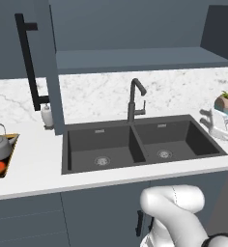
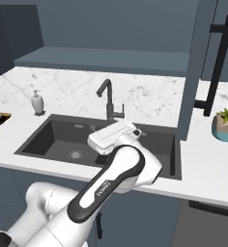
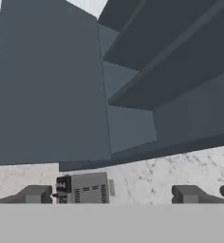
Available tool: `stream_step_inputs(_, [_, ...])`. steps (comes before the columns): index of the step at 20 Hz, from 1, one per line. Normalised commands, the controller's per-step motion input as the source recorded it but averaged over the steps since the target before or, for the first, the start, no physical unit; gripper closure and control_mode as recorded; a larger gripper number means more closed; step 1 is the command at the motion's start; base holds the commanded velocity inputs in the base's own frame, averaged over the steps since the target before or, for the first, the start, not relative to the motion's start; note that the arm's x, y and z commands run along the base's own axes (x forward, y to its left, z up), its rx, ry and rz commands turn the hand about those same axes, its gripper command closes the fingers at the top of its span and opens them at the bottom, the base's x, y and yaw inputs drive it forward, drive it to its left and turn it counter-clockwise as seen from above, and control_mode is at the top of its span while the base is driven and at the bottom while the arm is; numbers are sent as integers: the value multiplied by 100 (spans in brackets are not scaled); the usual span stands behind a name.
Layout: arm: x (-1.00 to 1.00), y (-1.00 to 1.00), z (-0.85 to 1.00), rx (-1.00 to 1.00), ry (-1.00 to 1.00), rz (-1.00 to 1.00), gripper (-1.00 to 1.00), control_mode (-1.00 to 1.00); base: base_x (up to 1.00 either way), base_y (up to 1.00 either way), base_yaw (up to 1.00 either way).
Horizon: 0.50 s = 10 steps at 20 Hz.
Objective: Pick the kettle from the counter and place it on the tray. Then pick the mug from the cabinet and place it on the tray. Then close the cabinet doors.
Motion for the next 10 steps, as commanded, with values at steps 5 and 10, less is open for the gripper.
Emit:
stream_step_inputs(5, [33, -100, 9, 18, -2, -17, -100, -100, 0, 0, 0])
stream_step_inputs(10, [16, -100, 15, 14, -5, -14, -100, -100, 0, 0, 0])
